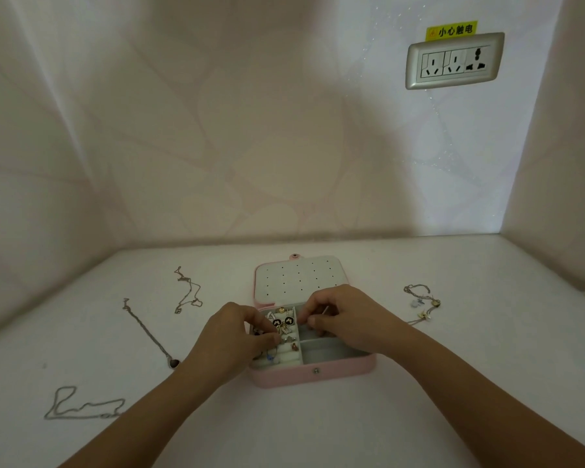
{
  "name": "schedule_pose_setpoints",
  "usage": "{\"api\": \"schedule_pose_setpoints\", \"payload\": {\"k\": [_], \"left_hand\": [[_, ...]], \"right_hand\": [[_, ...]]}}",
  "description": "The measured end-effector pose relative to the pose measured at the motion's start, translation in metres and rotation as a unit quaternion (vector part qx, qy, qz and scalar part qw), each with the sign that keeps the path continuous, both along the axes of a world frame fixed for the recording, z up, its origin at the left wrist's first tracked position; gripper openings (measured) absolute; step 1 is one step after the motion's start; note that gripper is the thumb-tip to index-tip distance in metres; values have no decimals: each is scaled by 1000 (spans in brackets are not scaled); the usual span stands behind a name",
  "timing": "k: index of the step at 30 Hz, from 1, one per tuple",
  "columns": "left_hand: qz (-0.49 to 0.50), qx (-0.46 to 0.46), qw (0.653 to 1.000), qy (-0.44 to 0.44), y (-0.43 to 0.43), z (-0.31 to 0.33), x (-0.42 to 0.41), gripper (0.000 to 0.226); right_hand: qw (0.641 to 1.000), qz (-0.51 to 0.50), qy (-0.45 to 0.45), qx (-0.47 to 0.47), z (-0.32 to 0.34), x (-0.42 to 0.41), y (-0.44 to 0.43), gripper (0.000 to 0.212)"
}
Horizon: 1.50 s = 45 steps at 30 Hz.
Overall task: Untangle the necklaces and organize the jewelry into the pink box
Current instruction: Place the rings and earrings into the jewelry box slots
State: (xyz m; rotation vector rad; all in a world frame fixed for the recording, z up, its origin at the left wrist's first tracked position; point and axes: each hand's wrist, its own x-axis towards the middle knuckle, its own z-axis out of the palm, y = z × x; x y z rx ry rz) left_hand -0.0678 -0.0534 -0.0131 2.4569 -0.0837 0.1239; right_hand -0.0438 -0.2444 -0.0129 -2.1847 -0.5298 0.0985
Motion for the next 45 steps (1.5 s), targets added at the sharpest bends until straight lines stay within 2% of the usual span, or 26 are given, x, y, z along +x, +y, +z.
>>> {"api": "schedule_pose_setpoints", "payload": {"k": [5, 11, 17, 21, 25, 29, 31, 33, 38, 42, 45], "left_hand": [[17, -13, 1000, -2, -1, -5, 0, 13], [24, -21, 999, -24, 0, -15, 0, 18], [17, 4, 996, -91, 0, -25, -9, 22], [-6, 13, 993, -118, 0, -25, -9, 23], [-32, -8, 989, -146, -3, -16, -1, 19], [-94, -37, 989, -112, -8, -4, 13, 7], [-131, -40, 988, -75, -11, 0, 23, 10], [-168, -7, 985, -38, -16, 2, 33, 17], [-223, 50, 974, 6, -30, 9, 53, 26], [-234, 58, 970, 19, -34, 16, 61, 28], [-241, 51, 969, 25, -31, 14, 65, 26]], "right_hand": [[1000, -2, -8, -5, 1, -1, 1, 22], [996, 42, -81, -4, 1, -7, 6, 15], [995, 9, -96, 2, 2, -4, 1, 22], [995, -7, -95, -11, 6, -3, -2, 20], [992, -66, -105, -19, 18, 8, -28, 19], [960, -238, -122, -80, 22, 23, -84, 27], [935, -307, -105, -143, 20, 29, -111, 30], [920, -344, -69, -176, 17, 32, -130, 31], [932, -322, 14, -166, 13, 33, -140, 28], [950, -264, 10, -166, 14, 30, -136, 14], [951, -257, 11, -173, 12, 29, -131, 12]]}}
